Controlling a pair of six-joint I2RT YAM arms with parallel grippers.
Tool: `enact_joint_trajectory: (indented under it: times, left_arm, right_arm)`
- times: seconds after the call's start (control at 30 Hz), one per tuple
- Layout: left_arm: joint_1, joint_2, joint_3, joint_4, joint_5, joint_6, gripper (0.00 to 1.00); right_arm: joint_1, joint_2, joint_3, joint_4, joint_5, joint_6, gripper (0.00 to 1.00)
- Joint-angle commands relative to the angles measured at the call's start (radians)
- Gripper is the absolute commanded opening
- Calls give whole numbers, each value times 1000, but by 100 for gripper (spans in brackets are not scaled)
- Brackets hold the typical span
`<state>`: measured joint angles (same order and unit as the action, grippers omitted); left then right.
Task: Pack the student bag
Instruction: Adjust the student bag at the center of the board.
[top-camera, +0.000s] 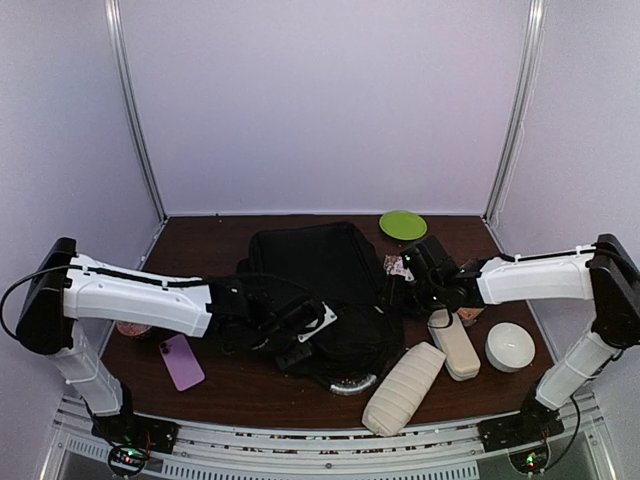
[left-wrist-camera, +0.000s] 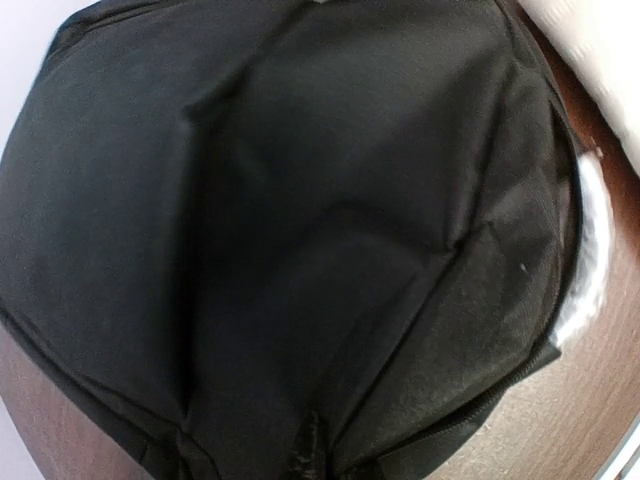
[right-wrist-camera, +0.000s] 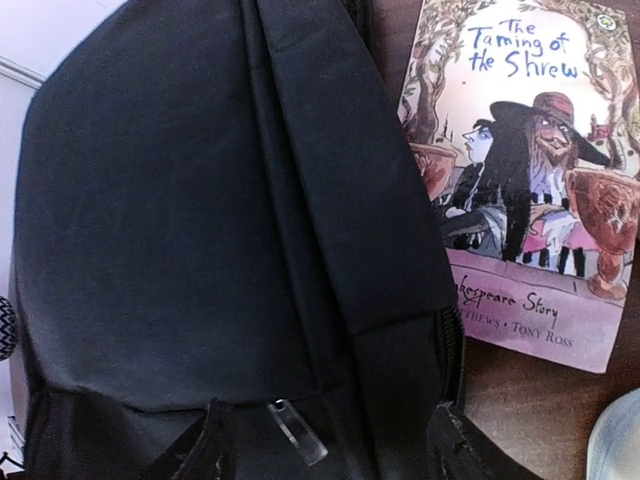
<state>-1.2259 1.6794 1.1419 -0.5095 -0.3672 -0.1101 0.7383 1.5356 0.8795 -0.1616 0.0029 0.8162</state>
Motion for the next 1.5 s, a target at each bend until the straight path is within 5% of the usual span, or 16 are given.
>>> enact_joint_trajectory:
  times: [0.0,0.43,0.67,0.77,1.0,1.27,1.47]
  left_arm:
    - [59,-115,-49,75,-15,-162,0]
    - [68,-301,-103,154,-24,-550,0]
    - [131,-259,-62,207,4,-659,0]
    - [187,-234,-51,253,45,-682,0]
    - [254,-193,-5,330,87,-735,0]
    - [255,-281,-80,449,2,-860,0]
    - [219,-364,-212,508,-142,-1006,0]
  right_arm:
    - [-11,113,114,-30,-28,-25,63]
    - [31,559,767,-270,-323,-185,62]
    - [27,516,948,-316,-277,-208,66]
    - [4,387,909,-308,-172,-197,69]
    - [-13,13,529,-224,117,-135,74]
    - [-74,-189,98,-31,10,70,76]
    - [-81,-55,89,126,-189,240,76]
